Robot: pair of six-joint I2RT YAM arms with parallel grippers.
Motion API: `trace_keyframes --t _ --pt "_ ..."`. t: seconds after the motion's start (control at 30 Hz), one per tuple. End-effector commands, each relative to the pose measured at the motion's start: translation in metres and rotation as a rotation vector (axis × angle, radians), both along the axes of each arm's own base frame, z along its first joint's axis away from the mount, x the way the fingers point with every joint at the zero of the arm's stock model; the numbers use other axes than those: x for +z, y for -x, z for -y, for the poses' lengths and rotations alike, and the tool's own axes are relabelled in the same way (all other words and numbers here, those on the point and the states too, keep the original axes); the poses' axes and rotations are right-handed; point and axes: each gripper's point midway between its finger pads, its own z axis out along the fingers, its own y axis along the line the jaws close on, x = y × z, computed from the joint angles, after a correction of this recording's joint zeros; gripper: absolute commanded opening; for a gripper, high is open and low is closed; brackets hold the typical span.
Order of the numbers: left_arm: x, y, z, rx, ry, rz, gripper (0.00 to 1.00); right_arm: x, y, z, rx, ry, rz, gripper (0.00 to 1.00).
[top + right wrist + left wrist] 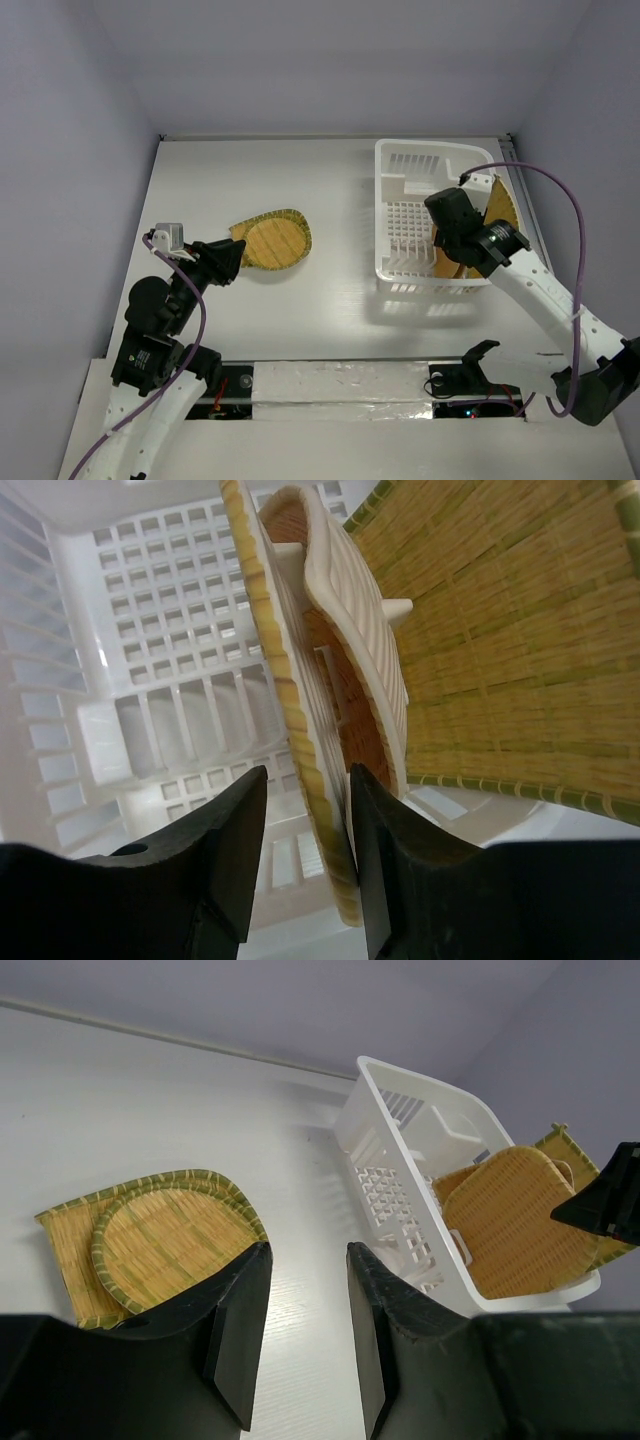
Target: Unload the plates from the dish rack
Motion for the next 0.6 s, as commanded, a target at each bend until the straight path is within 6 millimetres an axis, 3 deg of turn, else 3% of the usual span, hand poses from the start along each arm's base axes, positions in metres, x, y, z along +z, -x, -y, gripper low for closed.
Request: trace_keyframes --t 0.0,0.13,0.37,0.57 --pt "0.012 -0.002 -0.002 0.012 0.017 0.038 0.33 0.007 -0.014 0.000 -0.008 0.018 0.041 0.44" --pt "0.012 -0.002 -0.002 0.010 0.019 0.039 0.33 0.011 -0.017 0.003 -0.006 0.048 0.042 0.40" --pt "0.013 -0.001 -0.002 0.010 0.019 0.040 0.33 0.027 -0.020 0.005 0.013 0.089 0.053 0.17" --pt "0.014 -0.001 -0.003 0.016 0.021 0.046 0.34 0.047 -0.020 0.012 0.022 0.139 0.072 0.04"
